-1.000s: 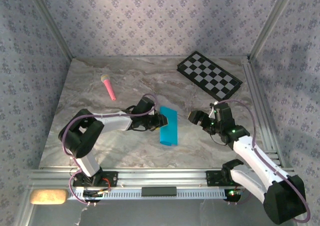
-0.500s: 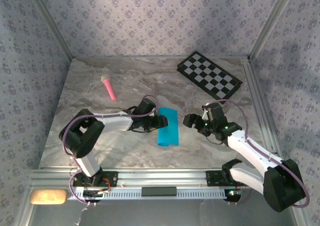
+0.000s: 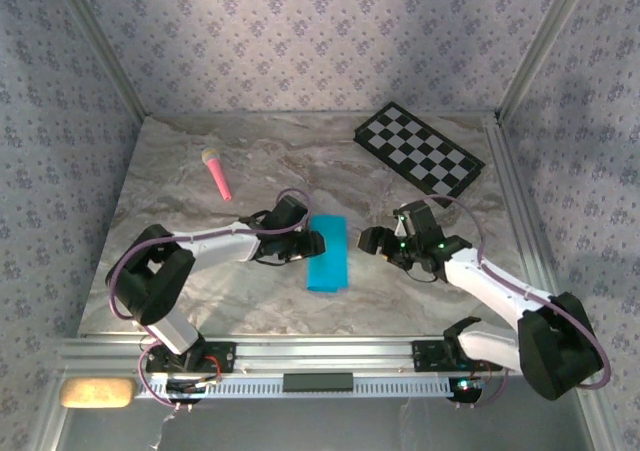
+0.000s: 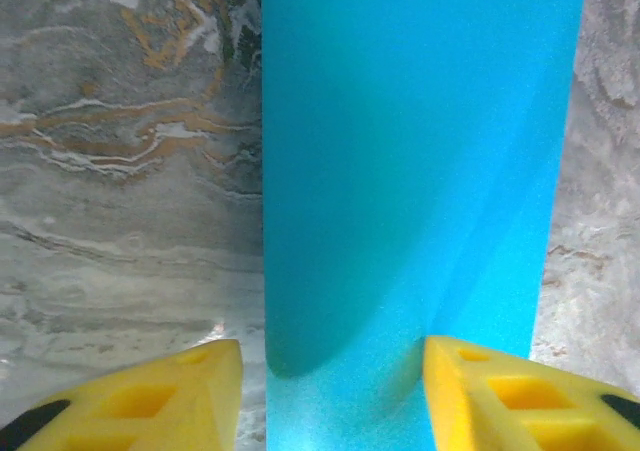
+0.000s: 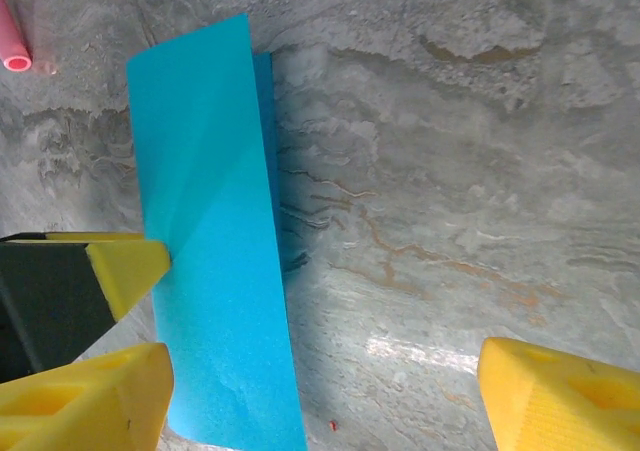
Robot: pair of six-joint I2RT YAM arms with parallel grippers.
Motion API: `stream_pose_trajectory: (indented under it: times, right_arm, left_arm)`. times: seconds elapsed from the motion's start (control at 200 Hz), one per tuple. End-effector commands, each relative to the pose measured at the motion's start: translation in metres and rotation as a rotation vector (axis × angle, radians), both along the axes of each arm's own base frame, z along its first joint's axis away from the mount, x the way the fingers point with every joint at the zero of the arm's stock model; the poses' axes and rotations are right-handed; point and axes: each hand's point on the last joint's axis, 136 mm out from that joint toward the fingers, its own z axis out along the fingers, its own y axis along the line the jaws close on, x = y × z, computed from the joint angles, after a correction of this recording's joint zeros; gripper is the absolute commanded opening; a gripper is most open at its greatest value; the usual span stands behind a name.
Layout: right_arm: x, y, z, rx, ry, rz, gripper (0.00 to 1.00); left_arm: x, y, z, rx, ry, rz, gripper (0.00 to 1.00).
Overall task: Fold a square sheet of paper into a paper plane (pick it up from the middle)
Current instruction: First fold the square sheet of paper in half at the center of the table, then hold the square sheet of paper at the center of the table.
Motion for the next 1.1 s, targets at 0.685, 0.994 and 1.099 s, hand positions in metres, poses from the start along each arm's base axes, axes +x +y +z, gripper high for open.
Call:
stream_pose_trajectory:
  times: [0.685,0.994,1.099]
  right_arm:
    - [0.015,0.075,-0.022,0.077,0.071,0.16,0.26]
    - [0.017,0.086,-0.046,0.051,0.145,0.183,0.16]
    - [0.017,0.09,-0.043,0.067,0.136,0.185,0.16]
  left_arm:
    - [0.005,0.009,0.005,0.065,-0.019,0.007,0.49]
    - [0.005,0.011,0.013,0.05,-0.023,0.014,0.55]
    - [0.006,0.01,0.02,0.019,-0.03,0.016,0.59]
